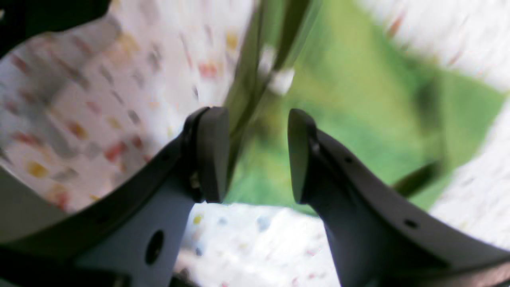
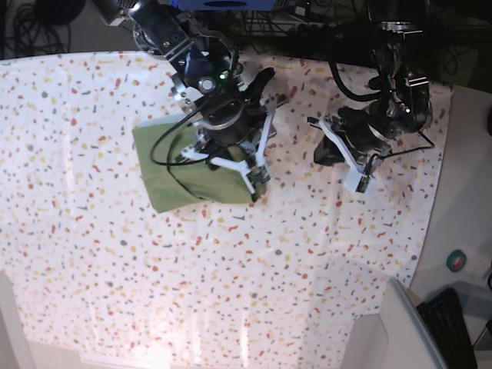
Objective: Layout the t-shirt on the table in an organized manner, then fold the t-shirt properly
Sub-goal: 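Grasp both ends of the bundle and pull them apart to square it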
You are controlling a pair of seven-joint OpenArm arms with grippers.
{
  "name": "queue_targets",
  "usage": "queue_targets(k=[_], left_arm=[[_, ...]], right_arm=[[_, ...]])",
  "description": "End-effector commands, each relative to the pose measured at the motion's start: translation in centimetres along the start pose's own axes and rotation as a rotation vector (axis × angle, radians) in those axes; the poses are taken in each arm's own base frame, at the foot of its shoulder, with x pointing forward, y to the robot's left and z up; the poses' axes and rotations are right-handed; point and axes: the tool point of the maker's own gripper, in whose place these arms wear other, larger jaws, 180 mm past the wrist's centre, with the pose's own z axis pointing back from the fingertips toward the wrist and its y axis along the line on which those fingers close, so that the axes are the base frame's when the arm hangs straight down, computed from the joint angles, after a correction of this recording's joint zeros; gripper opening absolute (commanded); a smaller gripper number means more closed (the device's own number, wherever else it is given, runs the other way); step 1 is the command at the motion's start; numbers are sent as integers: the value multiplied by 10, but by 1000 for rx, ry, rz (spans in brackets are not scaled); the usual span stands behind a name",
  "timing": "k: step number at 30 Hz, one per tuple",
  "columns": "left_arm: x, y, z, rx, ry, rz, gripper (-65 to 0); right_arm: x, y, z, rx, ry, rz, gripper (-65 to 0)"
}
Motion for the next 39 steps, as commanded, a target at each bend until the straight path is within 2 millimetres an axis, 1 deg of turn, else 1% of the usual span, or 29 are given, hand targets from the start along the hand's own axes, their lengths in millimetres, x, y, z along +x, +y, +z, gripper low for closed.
queue_targets(k=[1,2,4,5,6,7,8,9,11,13,15,18,20,21,22,25,27,29,32,34,35,36,37,39], left_arm=[[21,-10,4,-24,-51,-32,-650],[29,-15,7,-25,-63,-51,-650],[40,-38,3,-69,-77,-75,-650],[47,-51,-2,-101,-89,-91,-650],[55,-66,-8,-136,-100,-105,-650],[56,-84,-18,-182,-90,-114,-650],[56,-99,-25,-220,-83,-120,-650],[57,-112,-33,-255,-74,-120,-650],[58,-135,-45,-309,-61,-111,-650],[55,-148,-57,-346,-37,-90,-650],[49,-155,-68,-368,-6,-66,-650],[37,-155,-79,-380,38,-40,-650],[36,-152,-86,-379,26,-18,-650],[31,-150,-90,-378,23,0,-650],[24,-143,-95,-370,31,19,-650],[8,-130,-109,-361,66,77,-650],[2,-127,-115,-359,78,107,-650],[-3,-127,-118,-360,78,124,-650],[-4,-126,-118,-358,74,129,-650],[-2,-121,-116,-350,68,121,-650],[3,-121,-113,-349,52,114,-650],[13,-122,-110,-354,20,112,-650],[19,-123,-104,-361,-9,118,-650],[31,-117,-92,-366,-66,125,-650]], right_arm=[[18,-29,9,-68,-67,-28,-408],[18,-48,14,-106,-79,-56,-408],[12,-95,24,-211,-81,-122,-419],[6,-118,27,-263,-74,-160,-453],[-3,-138,30,-309,-58,-190,-510],[-12,-158,32,-358,-42,-224,-605],[-21,-174,35,-398,-24,-253,-650],[-30,-188,37,-431,-5,-277,-650],[-44,-208,41,-481,21,-318,-650],[-57,-220,42,-513,48,-346,-650],[-69,-226,44,-531,75,-364,-650],[-77,-229,46,-545,68,-363,-650],[-83,-226,43,-546,56,-349,-650],[-88,-227,43,-551,53,-346,-650],[-92,-227,42,-554,53,-343,-650],[-105,-223,36,-547,78,-338,-650],[-112,-222,34,-543,98,-339,-650],[-114,-221,32,-540,103,-338,-650],[-109,-220,33,-538,90,-333,-650],[-100,-219,35,-531,65,-328,-650],[-88,-214,35,-502,38,-303,-650],[-74,-205,35,-457,5,-255,-650],[-60,-196,34,-405,-33,-200,-650],[-36,-176,30,-306,-99,-100,-650]])
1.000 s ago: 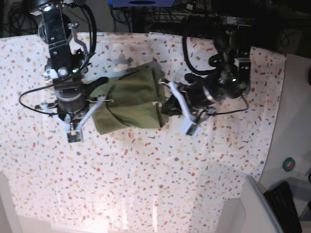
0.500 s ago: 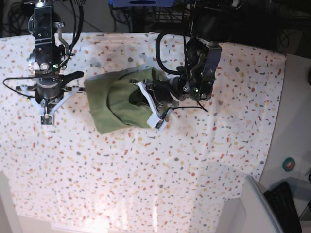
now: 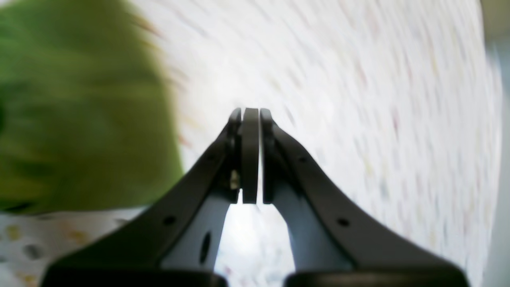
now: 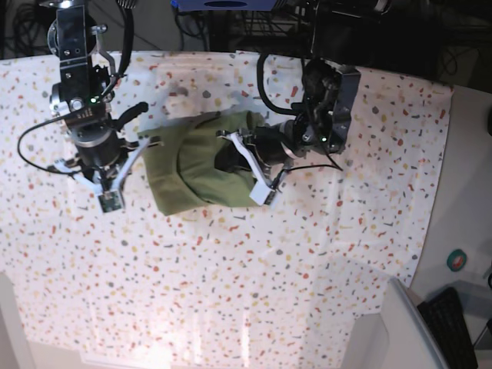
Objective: Layout the t-shirt on the table in an organized manner, then fold the t-shirt properly
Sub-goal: 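Grasp both ends of the bundle and pull them apart to square it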
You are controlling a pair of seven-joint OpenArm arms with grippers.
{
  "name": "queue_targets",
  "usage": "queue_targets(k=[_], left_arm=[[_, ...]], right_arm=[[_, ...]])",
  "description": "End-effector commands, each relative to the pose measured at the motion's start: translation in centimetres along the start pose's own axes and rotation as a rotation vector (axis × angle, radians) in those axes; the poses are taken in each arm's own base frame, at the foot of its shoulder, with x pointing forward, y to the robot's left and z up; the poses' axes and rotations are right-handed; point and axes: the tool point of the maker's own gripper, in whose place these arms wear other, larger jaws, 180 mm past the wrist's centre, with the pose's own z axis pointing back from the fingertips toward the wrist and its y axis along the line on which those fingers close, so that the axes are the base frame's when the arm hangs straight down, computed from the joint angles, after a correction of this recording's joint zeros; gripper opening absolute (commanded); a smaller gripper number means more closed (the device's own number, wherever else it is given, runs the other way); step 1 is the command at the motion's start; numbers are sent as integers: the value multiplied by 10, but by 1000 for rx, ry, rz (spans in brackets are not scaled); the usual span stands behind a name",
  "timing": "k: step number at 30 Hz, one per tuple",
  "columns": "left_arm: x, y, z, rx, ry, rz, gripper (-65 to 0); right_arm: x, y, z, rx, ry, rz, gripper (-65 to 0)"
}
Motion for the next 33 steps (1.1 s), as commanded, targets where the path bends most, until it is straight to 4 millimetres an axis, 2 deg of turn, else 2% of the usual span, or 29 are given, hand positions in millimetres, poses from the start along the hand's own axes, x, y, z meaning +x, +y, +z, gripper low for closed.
queue_targets(k=[1,2,4,6,9,12,17,19,23,27,29,33], left_arm=[[25,-4,6,-16,-76,-15,-650],[30,-6,8,-22,-93,-12,-650],[30,1,14,-16,-97,-8,-650],[29,4,15,-10,-92,-12,-650],[28,4,15,-8,-92,-11,-650],[18,10,11,-1,-66,17,-650],[9,20,4,8,-31,52,-650],[8,23,3,11,-32,62,-650],[3,26,0,19,-38,78,-650],[-4,31,-2,52,-10,62,-650],[-1,32,0,56,-22,69,-650],[22,24,8,34,-92,53,-650]], right_arm=[[15,6,0,34,-46,39,-650],[26,14,-2,76,-72,78,-650],[30,38,-10,184,-66,148,-650],[42,58,-14,286,-91,147,-650],[48,73,-28,397,-89,104,-650],[43,85,-47,474,-48,54,-650],[29,88,-78,524,36,-37,-650],[17,84,-87,525,59,-63,-650],[-10,88,-96,536,104,-109,-650],[-22,92,-99,542,115,-136,-650],[-19,91,-99,541,106,-133,-650],[13,87,-79,527,-17,-102,-650]])
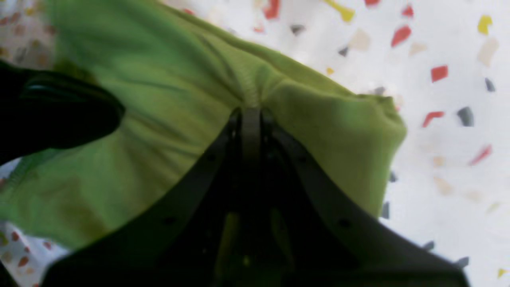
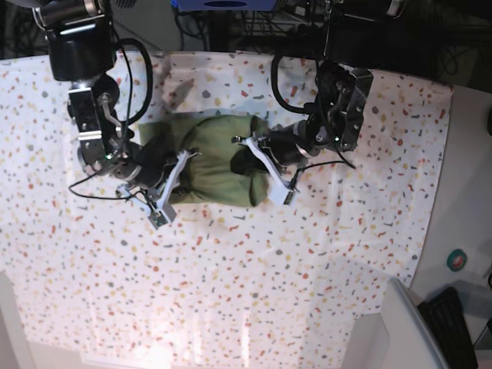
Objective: Layout the t-shirt on the table in an organized manner, then fold the t-shirt properly
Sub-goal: 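Grasp both ends of the bundle and pull them apart to square it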
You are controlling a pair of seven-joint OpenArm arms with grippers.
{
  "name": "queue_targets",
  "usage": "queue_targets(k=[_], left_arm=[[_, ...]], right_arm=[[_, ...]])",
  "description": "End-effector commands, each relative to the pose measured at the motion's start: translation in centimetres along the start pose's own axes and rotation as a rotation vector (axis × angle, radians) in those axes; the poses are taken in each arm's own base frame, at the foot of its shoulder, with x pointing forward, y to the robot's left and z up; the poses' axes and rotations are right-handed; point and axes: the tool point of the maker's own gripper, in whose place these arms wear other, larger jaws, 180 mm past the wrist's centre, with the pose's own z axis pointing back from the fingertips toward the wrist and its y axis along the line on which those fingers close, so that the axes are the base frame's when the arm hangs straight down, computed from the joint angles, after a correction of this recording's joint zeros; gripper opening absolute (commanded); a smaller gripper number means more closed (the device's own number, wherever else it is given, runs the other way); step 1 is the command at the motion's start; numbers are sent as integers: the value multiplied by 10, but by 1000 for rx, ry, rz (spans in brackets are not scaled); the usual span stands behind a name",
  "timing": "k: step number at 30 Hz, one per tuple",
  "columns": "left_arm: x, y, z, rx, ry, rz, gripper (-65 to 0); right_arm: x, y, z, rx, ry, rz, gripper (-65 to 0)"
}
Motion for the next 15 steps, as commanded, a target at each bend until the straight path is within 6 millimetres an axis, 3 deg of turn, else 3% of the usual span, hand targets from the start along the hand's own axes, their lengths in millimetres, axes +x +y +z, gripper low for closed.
queue_targets(k=[1,3,7,9,13,15], left_arm=[[26,-2,7,-15,-75,-21,-650],[31,1,20,-15,-103,-28,-650],[33,4,35,-24,-133,-13,-650],[31,3,34,-27,-132,-1,-650],[34,-14,24,-62,-141,7,-650],[34,-12,20,-40,-142,33,-650]], right_arm=[[34,-1,12,-6,-110,19,-650],[48,2,31,-28,-171,33,-650],[35,2,54,-67,-128,29,-650],[26,-3,49,-74,-118,-22,-650],[31,-31,31,-95,-128,-103,-650],[30,-43,21,-98,-103,-133,-650]])
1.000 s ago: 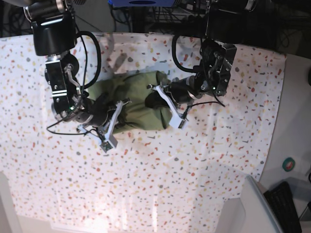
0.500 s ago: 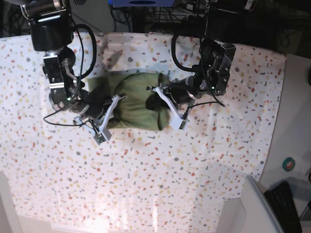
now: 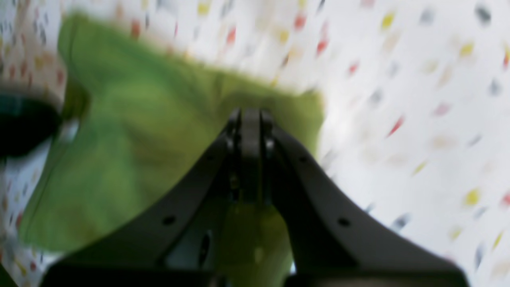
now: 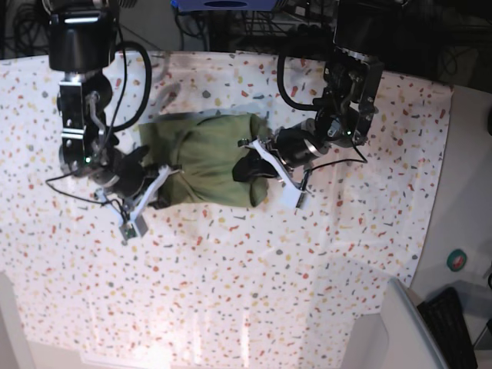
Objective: Layout the t-shirt on the table in an organized manner, then fold the t-shirt properly
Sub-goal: 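Grasp both ends of the bundle and pull them apart to square it, then release the bundle and lift both grippers away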
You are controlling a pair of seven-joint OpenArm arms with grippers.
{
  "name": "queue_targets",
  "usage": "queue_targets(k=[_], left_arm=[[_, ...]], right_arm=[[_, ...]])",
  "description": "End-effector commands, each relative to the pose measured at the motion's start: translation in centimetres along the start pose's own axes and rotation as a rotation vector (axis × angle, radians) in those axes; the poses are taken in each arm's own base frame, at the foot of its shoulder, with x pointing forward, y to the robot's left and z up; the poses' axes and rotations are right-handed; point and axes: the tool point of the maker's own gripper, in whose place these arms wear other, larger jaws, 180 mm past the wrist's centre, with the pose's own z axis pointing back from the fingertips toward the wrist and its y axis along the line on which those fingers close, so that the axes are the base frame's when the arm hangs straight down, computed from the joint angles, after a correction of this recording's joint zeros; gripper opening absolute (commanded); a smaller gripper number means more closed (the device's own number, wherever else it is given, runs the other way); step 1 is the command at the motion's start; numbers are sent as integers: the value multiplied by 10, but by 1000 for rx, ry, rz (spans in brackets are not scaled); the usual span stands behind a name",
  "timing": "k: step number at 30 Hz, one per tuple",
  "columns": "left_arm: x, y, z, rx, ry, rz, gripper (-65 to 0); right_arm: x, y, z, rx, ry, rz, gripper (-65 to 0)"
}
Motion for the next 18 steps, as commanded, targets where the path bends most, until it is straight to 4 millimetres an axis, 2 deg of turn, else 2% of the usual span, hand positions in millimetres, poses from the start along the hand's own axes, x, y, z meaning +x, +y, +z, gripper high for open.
queue_targets(k=[1,7,14,18], left_arm=[[16,4,-1,10,-33,-3,-650],[-17,22,-18,66,103,-26,-650],[-22,21,-23,68,117,-17,-650],[-20,23,-21,72,113,-21,-650]], right_arm=[[13,-5,-3,1,-31,-10,-650],[4,-27,-13,-21,6,-102,-650],[-6,-29,-19,-19,-10,-139,-650],[-16,-40,-19,-35,-29,-155,-650]])
